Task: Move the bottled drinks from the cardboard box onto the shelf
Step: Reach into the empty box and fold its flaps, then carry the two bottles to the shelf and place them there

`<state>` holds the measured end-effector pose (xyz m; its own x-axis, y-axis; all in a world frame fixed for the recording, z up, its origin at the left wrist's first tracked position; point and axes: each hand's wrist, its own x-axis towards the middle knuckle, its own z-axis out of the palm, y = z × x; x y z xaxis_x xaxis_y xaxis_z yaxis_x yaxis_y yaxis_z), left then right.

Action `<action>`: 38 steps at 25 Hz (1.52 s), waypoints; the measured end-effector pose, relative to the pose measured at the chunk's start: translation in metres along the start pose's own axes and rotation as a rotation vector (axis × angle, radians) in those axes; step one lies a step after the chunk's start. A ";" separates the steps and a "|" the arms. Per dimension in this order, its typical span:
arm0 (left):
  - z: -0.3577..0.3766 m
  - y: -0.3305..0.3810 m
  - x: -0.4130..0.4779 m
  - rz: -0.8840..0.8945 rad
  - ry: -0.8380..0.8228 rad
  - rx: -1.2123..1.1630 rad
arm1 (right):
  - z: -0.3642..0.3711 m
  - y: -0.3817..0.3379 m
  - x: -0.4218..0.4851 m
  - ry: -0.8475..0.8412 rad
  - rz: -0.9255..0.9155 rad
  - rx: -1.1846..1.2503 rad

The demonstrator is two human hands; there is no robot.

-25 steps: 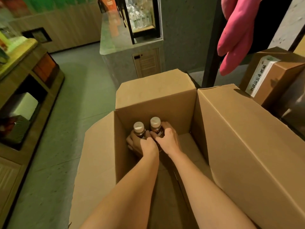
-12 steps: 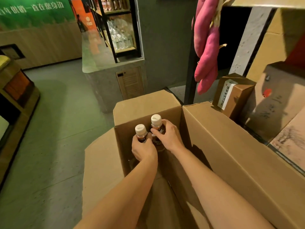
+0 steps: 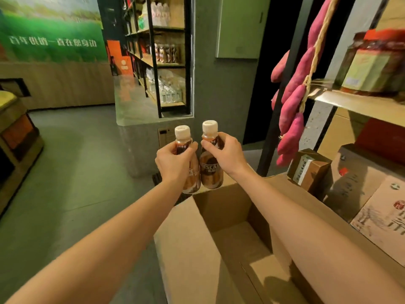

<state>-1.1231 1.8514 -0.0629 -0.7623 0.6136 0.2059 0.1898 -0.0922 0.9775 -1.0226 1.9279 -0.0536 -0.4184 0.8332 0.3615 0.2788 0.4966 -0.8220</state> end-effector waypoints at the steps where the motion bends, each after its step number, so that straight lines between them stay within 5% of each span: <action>1: -0.021 0.004 0.014 0.018 0.003 -0.007 | 0.017 -0.017 0.006 -0.011 -0.021 0.010; 19: -0.394 -0.024 0.363 0.146 0.154 0.111 | 0.456 -0.226 0.200 -0.120 -0.144 0.154; 38: -0.379 -0.132 0.921 0.115 0.294 0.063 | 0.741 -0.176 0.698 -0.227 -0.192 0.184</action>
<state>-2.0848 2.1317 0.0149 -0.8782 0.3481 0.3279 0.3155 -0.0936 0.9443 -2.0042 2.2420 0.0168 -0.6355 0.6433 0.4270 0.0244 0.5695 -0.8216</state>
